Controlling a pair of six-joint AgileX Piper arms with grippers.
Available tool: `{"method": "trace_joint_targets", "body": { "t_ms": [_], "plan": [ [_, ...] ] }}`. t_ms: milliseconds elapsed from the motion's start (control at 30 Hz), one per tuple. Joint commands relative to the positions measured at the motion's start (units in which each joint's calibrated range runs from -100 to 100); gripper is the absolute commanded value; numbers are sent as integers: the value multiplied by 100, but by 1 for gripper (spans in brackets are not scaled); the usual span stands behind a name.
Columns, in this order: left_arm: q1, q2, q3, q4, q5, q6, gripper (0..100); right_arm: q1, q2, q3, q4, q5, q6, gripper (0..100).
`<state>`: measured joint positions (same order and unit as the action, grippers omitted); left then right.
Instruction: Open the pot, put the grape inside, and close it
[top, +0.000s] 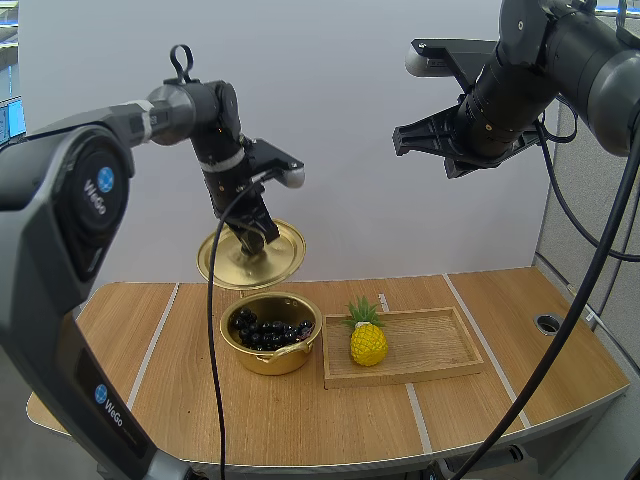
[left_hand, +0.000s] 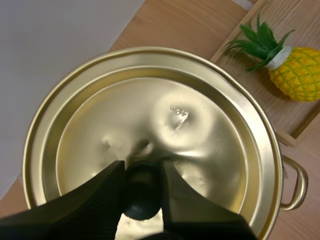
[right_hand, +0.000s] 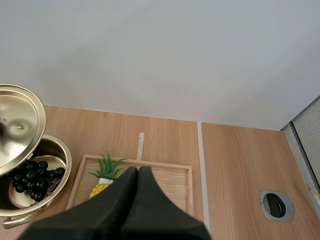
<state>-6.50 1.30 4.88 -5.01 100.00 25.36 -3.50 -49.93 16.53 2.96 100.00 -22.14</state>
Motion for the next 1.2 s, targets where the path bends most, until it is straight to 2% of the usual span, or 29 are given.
{"method": "trace_joint_targets", "body": {
  "t_ms": [0,100,433,833,1167],
  "plan": [
    [-17,160,22,-350,0,117,0,-25,-81,-32,29,0,-10,0],
    [-39,317,38,-414,0,125,0,-25,-81,-32,29,0,-10,0],
    [-240,464,685,-220,0,125,0,-25,-81,-32,29,0,-10,0],
    [-240,488,1271,-44,-173,147,0,-25,-81,-32,29,0,-10,0],
    [-240,488,1271,-56,-1138,160,0,-25,-81,-32,29,0,-10,0]
  ]
}}
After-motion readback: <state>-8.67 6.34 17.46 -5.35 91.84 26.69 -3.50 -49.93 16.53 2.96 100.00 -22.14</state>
